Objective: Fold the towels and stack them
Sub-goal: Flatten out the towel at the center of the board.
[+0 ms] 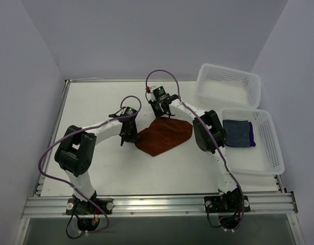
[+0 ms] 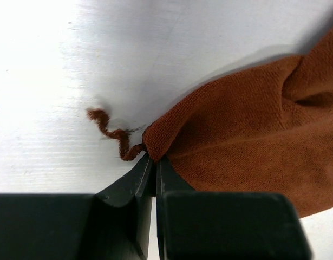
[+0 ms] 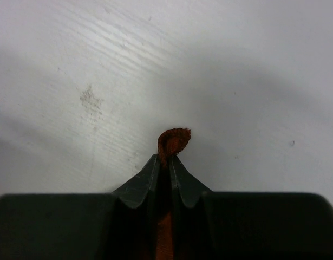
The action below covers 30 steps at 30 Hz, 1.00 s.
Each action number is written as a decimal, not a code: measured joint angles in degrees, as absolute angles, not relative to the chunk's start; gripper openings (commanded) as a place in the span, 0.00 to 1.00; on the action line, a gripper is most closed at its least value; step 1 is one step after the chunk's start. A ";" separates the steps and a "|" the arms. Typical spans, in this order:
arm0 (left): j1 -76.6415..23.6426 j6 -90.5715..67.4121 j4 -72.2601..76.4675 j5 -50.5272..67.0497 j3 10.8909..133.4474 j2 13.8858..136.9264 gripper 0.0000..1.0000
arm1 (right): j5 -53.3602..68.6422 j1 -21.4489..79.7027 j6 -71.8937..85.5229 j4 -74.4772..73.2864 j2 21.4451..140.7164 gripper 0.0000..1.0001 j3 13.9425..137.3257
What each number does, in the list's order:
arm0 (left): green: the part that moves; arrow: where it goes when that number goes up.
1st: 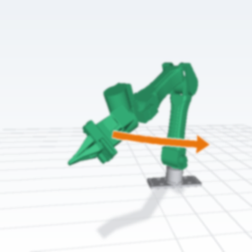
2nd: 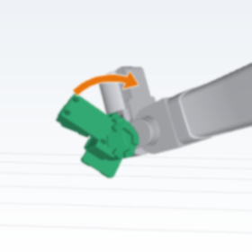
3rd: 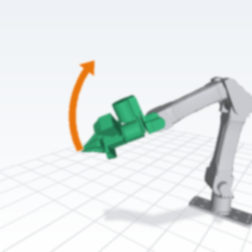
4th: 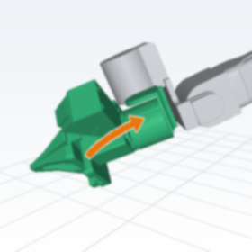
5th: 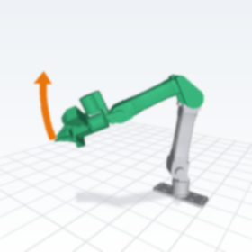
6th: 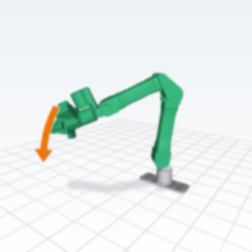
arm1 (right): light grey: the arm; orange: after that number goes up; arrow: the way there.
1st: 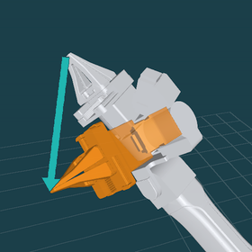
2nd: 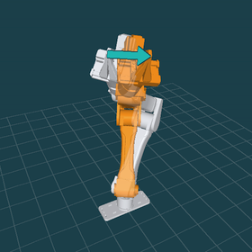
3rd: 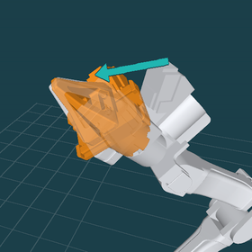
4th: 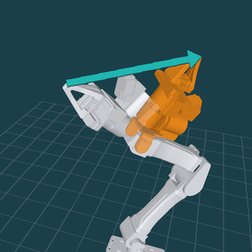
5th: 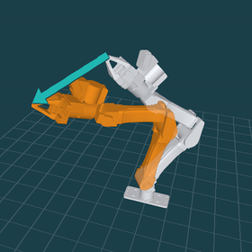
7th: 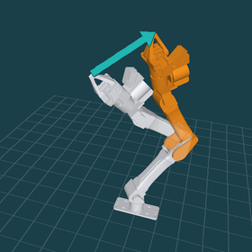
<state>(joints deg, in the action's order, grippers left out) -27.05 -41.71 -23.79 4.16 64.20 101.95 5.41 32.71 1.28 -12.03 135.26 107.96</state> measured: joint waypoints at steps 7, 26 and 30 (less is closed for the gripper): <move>-27.70 -39.55 -29.36 -2.57 64.82 95.59 0.02 | 3.16 33.36 2.50 -7.20 120.03 0.00 89.60; -46.57 -34.83 -34.41 -12.29 61.95 46.92 0.02 | -3.81 51.86 14.24 2.02 53.56 0.06 60.42; -46.09 -35.90 -35.46 -18.33 62.02 49.10 0.02 | -11.03 51.72 15.84 0.47 55.46 0.08 60.42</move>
